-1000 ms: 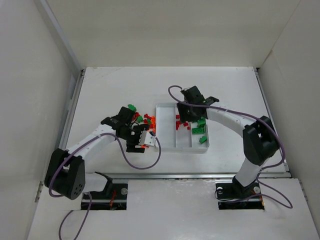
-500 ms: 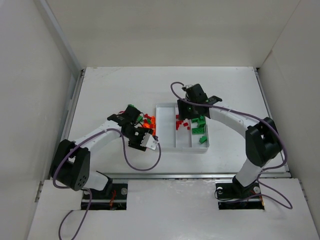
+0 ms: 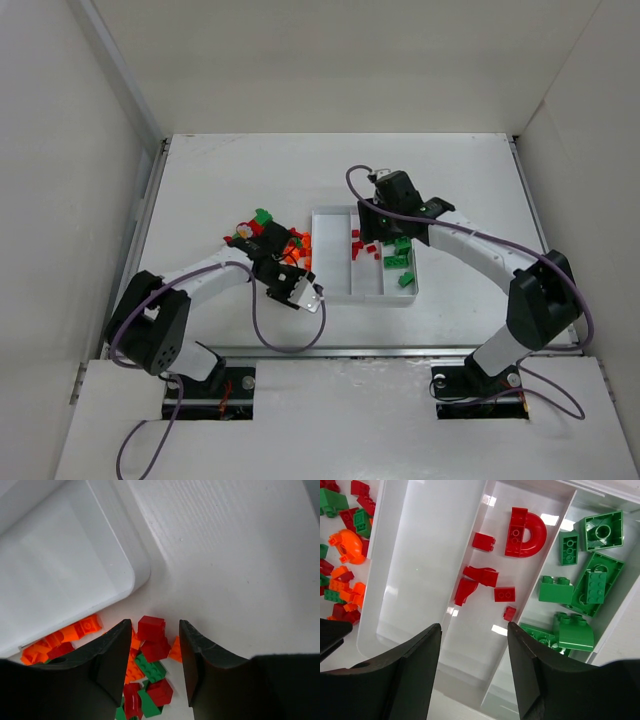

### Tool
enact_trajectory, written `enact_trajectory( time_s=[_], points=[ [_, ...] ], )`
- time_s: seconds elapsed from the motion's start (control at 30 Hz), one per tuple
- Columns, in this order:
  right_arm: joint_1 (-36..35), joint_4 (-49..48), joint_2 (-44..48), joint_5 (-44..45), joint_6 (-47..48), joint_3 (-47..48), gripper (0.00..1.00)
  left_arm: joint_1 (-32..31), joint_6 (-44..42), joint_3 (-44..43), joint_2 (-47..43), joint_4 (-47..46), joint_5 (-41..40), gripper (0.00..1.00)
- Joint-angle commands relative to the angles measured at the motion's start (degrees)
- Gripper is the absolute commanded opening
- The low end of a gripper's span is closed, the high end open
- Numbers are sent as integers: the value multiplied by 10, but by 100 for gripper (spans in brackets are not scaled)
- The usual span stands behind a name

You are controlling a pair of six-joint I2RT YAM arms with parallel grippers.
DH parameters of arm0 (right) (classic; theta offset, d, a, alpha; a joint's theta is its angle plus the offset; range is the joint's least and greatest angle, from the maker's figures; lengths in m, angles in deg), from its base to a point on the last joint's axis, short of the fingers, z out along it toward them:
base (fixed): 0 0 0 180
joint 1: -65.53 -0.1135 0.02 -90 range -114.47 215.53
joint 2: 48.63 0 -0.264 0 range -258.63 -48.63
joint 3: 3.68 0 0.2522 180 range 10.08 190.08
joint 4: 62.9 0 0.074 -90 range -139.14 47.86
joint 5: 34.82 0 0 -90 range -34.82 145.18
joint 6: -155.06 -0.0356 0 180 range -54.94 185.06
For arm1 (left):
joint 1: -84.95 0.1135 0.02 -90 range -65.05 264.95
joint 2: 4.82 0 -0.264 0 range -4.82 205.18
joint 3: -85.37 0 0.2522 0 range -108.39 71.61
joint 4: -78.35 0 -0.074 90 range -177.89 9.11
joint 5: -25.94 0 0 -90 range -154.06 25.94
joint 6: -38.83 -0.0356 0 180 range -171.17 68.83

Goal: Sort the legos into containers by color

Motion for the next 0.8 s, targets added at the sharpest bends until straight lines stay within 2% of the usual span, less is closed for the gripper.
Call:
enact_trajectory(
  time_s=[0.0,0.07,0.23,0.53,0.6,0.63,0.73,0.77],
  points=[
    [4,-15,2,2,15,13,61,-4,-35,-6,19,0,8,38],
    [4,-15,-4,-4,27,13,61,-4,-42,-6,26,0,-10,35],
    [14,-15,-10,2,33,7,61,-4,-48,-26,59,17,-39,35],
    [20,-26,-10,-8,33,-3,61,2,-62,-57,82,41,-33,35],
    [25,-26,-15,-8,33,2,61,14,-56,-63,89,47,-33,30],
    [25,-26,-15,-8,33,2,61,14,-56,-63,89,53,-33,22],
    [25,-26,-27,-8,33,9,61,20,-62,-63,89,58,-33,9],
    [25,-26,-27,-8,33,16,61,20,-62,-63,89,58,-33,2]
  ],
)
